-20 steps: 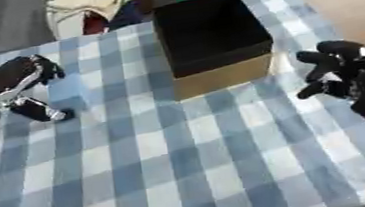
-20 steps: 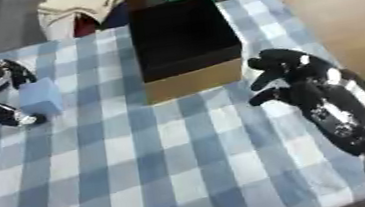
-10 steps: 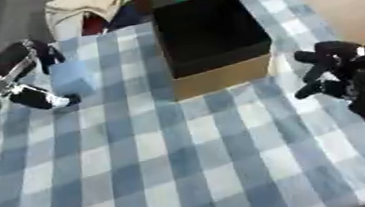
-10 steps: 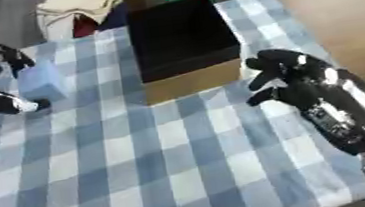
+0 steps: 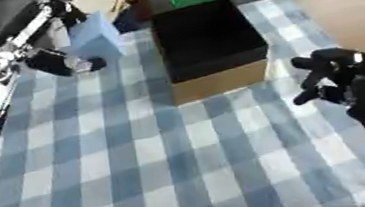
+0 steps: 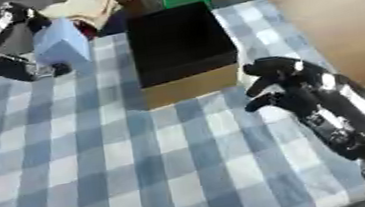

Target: Pick up objects on the table and place them in the box.

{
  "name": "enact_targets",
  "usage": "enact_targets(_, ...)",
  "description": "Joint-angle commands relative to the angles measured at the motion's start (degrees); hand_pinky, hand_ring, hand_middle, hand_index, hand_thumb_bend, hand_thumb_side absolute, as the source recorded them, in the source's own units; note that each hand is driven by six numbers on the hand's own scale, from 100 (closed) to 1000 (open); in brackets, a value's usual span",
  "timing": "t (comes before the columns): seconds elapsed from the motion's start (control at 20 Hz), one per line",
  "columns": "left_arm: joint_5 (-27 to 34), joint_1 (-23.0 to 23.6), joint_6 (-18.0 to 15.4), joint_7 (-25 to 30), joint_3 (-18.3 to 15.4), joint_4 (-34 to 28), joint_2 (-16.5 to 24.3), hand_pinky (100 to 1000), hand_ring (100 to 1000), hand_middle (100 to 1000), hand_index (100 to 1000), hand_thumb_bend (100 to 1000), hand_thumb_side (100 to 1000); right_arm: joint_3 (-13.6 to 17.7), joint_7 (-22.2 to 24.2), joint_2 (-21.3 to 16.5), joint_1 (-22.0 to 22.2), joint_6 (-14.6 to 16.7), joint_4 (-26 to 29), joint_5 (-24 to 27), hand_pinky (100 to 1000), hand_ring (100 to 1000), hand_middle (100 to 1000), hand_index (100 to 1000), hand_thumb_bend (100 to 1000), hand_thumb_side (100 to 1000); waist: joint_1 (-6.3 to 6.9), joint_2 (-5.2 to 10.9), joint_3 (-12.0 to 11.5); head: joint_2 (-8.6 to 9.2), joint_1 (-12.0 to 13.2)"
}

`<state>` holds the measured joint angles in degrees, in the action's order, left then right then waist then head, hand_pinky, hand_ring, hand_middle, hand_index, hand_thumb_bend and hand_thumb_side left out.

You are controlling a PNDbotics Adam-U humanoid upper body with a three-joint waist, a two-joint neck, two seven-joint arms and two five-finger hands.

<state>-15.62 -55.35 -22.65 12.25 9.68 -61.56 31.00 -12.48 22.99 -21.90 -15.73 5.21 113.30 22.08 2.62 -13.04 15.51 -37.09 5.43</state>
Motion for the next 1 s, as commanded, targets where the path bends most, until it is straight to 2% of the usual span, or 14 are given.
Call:
enact_targets(0.05, 1.9, -2.6, 0.1, -0.8, 0.3, -0.5, -0.9, 771, 476, 379, 569, 100, 287, -0.6, 1.0, 0.0, -1.1, -0.1, 1.3, 0.8, 721, 1000, 661, 903, 100, 558, -0.37, 1.18, 0.6, 1.23, 0.6)
enact_targets(0.25, 0.4, -3.9, -1.8, -2.5, 1.1, 0.5, -3.1, 767, 512, 452, 612, 110, 301, -1.9, 2.3, 0.6, -2.2, -0.4, 1.3, 1.4, 720, 1000, 659, 902, 100, 556, -0.70, 0.80, 2.1, 2.03, 0.9)
enact_targets(0.5, -5.0, -4.2, -3.9, -4.0, 1.4, 2.5, -4.8, 763, 539, 493, 631, 168, 320, -3.6, 4.4, 1.4, -3.9, -0.5, 1.3, 2.1, 720, 1000, 659, 900, 100, 556, -1.04, -0.10, 4.6, 2.81, 1.1)
enact_targets(0.85, -14.2, -3.7, -5.8, -7.1, 0.9, 4.6, -5.7, 767, 600, 593, 667, 296, 337, -4.3, 5.3, 1.9, -4.8, -1.2, 1.3, 2.1, 720, 1000, 658, 899, 100, 565, -0.17, -1.06, 6.2, 3.26, 0.8)
enact_targets(1.0, -16.8, -3.6, -6.3, -8.3, 0.9, 4.9, -5.8, 792, 653, 666, 718, 355, 370, -4.3, 5.3, 2.0, -5.0, -1.4, 1.3, 2.1, 720, 1000, 658, 899, 100, 568, 0.09, -1.22, 6.4, 3.32, 0.7)
